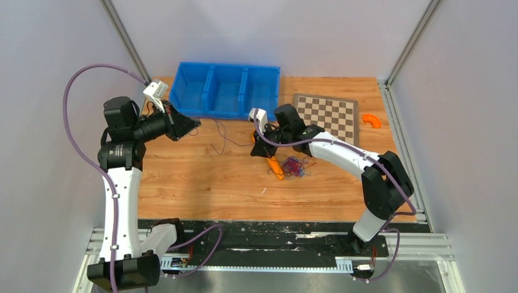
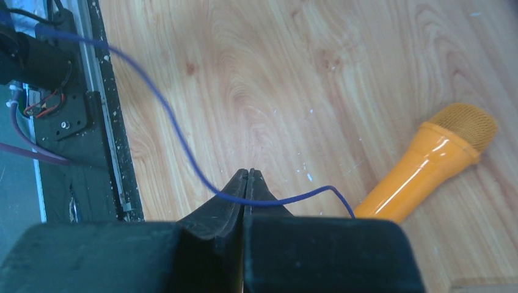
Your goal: Untangle the cables
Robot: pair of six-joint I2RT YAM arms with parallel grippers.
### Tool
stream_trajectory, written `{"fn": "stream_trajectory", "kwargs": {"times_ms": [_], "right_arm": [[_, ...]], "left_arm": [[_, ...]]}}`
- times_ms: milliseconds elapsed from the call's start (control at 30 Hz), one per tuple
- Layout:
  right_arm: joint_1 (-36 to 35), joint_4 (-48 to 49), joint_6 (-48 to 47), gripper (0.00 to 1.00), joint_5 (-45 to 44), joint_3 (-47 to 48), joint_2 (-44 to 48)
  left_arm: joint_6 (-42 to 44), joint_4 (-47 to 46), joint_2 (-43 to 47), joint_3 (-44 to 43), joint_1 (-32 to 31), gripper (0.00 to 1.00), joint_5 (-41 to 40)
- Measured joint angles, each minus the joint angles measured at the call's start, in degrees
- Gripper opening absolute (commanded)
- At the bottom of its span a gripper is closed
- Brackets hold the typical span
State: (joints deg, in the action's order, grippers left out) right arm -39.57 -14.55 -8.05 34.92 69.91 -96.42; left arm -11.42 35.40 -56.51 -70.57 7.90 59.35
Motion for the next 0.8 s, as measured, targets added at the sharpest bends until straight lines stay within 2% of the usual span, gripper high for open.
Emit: {"fn": "stream_trajectory", "kwargs": {"times_ms": [167,233,300,400,433,533,567,633,800], "right_arm": [[1.07,-0.35,1.42,0.00,1.05,3.78,2.27],[1.44,-1.05,3.34,0.00,3.85,9.88,3.13],[1.68,-1.07,5.14,0.00,6.01,13.75,3.52],[1.77,-0.33,9.77,0.00,11.47,22.51,3.56],[1.77,0.15,11.02,0.06,13.00,24.81,3.56],[1.73,0.90,11.63,0.74,14.47,27.23,4.17],[1.73,0.68,11.19,0.88,14.12,26.82,4.37],[1.62,0.59,8.17,0.98,12.46,24.04,4.79],[1.49,-2.69,-0.63,1.00,5.27,12.09,2.16]], "left_arm": [[4.90,-0.04,0.24,2.49,1.55,0.02,-16.13],[7.48,-0.02,-0.31,5.01,1.88,0.06,-21.14],[9.94,0.20,-1.22,7.82,2.03,0.09,-23.67],[12.17,0.33,-1.92,11.98,2.27,0.08,-22.82],[12.39,0.24,-1.66,12.96,2.27,0.07,-22.10],[12.72,-1.05,0.59,15.23,2.29,0.01,-18.91],[12.92,-1.33,1.44,15.23,2.29,0.00,-17.44],[13.07,-1.73,2.64,14.47,2.27,0.00,-14.56],[10.56,-3.08,3.34,8.13,2.27,0.00,-7.61]]}}
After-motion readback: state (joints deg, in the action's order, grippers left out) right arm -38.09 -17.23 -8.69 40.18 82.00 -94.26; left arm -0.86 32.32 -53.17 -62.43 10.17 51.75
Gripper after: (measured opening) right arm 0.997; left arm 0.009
